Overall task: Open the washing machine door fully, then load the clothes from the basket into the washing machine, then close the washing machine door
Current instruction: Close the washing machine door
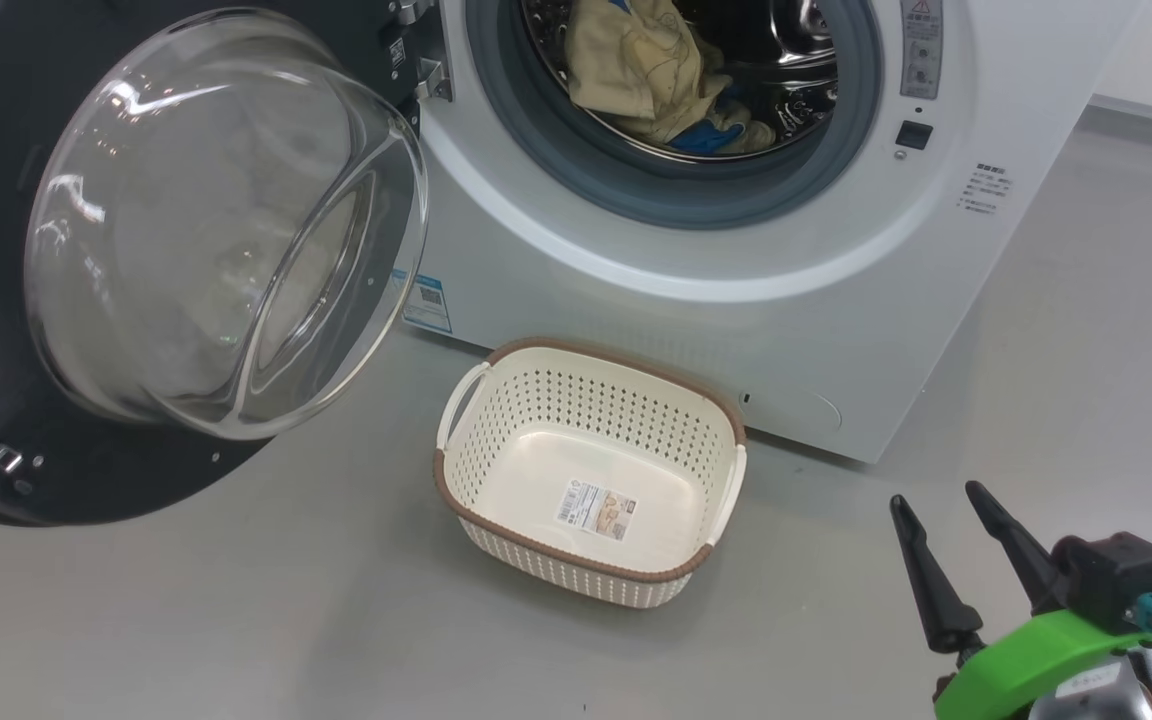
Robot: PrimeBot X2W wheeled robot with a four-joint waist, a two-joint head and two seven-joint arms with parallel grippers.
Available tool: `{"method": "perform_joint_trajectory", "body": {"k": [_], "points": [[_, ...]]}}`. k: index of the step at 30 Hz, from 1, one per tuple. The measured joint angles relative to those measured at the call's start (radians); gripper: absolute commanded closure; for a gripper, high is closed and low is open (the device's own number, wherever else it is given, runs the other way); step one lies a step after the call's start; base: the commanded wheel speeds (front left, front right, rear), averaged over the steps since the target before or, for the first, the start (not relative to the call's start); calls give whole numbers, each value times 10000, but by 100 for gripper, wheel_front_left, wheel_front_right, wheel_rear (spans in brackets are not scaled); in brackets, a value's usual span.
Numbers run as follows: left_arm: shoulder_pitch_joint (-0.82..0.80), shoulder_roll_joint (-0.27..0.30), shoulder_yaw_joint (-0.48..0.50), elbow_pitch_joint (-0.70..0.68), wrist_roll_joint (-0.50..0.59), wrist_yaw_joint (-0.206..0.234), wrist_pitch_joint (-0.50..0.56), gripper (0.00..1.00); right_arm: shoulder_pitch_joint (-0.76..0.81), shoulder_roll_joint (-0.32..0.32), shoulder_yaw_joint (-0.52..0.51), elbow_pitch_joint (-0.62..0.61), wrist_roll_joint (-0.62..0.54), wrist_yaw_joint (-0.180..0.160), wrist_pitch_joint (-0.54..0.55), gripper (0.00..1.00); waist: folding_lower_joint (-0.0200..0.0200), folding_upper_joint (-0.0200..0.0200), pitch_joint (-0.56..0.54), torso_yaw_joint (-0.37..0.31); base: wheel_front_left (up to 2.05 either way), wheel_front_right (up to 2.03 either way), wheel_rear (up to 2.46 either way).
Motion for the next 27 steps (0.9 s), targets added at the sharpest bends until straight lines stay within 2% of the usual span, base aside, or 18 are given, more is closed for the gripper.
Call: {"method": "perform_joint_trajectory", "body": {"k": [6,13,16,18,22,27], "points": [[407,0,-144,-583,-61,58,746,100,-19,-33,25,2,0,0,0,0,0,0,84,-49,0,0,0],[925,-309,-637,-1432,-54,293,1455,100,-38,-58,29,13,0,0,0,0,0,0,104,-19,0,0,0],[1114,-746,-1106,-1967,-67,366,1923,100,-52,-61,33,13,2,0,0,0,0,0,105,-17,0,0,0],[1184,-976,-1018,-2238,-169,458,1747,100,-74,-65,44,19,2,0,0,0,0,0,115,-14,0,0,0],[1175,-1016,-385,-2656,-320,460,953,100,-79,-98,67,31,2,0,0,0,0,0,105,-41,0,0,0],[1091,-1289,393,-2986,-999,439,606,100,-81,-121,46,44,33,0,0,0,0,0,121,-79,0,0,0]]}}
